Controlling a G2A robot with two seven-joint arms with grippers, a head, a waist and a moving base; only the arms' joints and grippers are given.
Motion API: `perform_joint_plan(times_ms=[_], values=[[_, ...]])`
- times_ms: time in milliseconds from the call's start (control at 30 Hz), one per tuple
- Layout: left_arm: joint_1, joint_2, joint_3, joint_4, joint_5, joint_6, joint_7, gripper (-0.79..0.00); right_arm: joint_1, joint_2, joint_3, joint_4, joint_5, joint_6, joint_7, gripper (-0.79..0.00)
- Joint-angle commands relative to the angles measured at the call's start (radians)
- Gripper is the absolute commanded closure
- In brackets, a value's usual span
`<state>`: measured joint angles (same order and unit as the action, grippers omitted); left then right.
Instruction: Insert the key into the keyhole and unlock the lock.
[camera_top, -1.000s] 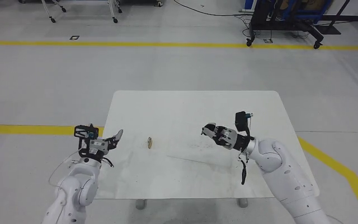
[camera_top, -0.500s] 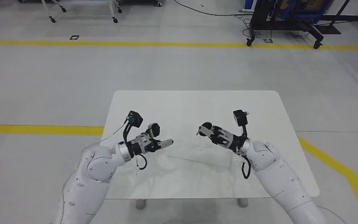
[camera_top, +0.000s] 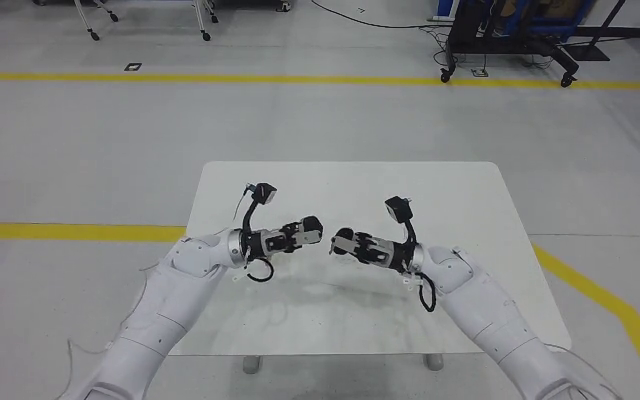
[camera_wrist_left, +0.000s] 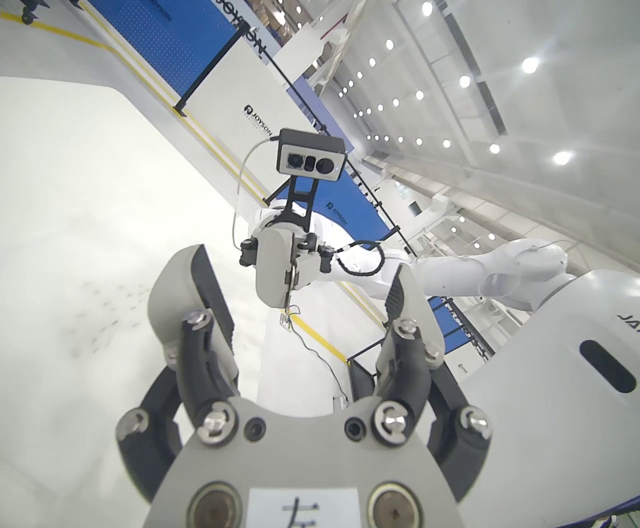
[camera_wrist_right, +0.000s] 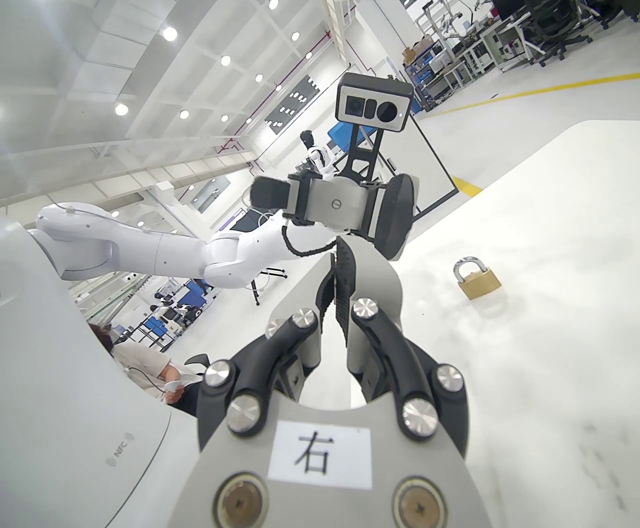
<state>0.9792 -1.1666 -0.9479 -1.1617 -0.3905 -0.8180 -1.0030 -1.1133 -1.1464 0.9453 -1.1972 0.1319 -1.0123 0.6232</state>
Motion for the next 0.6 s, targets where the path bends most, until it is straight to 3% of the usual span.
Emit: perform_joint_plan(times_ms=[0,333,567], values=[[-0.015,0.003,0.035,0.019,0.018,-0.026,0.027,-0.376,0.004,-0.001,0.000,0.009,0.004,0.000,-0.005,0.000],[-0.065,0.026,0.172,0.055,0.006,-0.091,0.091,-0.351,0.004,-0.005,0.016,0.025,-0.026,0.000,-0.048,0.000],[-0.101,0.043,0.248,0.077,-0.006,-0.128,0.129,-0.271,0.010,-0.011,0.016,0.042,-0.059,0.000,-0.080,0.000]])
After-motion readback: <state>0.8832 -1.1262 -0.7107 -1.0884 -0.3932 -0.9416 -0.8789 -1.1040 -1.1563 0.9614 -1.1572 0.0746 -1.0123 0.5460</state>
